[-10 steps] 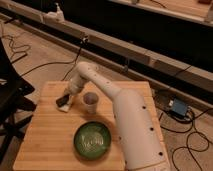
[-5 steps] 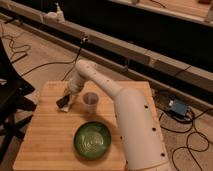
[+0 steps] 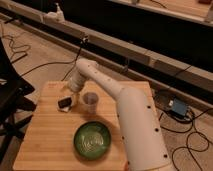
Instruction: Place the eraser on the white sponge
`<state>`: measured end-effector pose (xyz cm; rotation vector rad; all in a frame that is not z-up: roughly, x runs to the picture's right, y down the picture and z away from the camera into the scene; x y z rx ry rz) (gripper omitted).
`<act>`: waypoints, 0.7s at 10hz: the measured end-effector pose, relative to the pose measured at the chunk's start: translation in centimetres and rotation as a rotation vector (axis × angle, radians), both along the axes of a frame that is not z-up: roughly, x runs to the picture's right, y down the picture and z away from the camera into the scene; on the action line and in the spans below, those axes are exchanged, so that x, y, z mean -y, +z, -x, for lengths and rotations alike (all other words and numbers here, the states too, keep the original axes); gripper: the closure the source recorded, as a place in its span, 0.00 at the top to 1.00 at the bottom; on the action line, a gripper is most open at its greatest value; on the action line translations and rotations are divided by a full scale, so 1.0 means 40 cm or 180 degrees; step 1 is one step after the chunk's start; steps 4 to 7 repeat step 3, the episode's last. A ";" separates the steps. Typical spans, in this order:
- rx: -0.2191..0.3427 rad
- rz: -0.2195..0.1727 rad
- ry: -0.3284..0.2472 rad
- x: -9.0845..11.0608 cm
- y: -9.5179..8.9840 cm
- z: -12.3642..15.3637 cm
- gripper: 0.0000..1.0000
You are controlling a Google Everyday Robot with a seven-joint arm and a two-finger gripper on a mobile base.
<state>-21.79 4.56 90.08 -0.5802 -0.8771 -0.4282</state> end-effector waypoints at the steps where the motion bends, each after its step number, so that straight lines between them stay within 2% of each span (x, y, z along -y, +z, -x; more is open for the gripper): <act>1: 0.0003 -0.0062 0.0051 0.019 -0.012 -0.012 0.73; 2: 0.0012 -0.0139 0.0118 0.039 -0.027 -0.028 0.73; 3: 0.0008 -0.0165 0.0143 0.046 -0.031 -0.037 0.73; 7: 0.0008 -0.0165 0.0143 0.046 -0.031 -0.037 0.73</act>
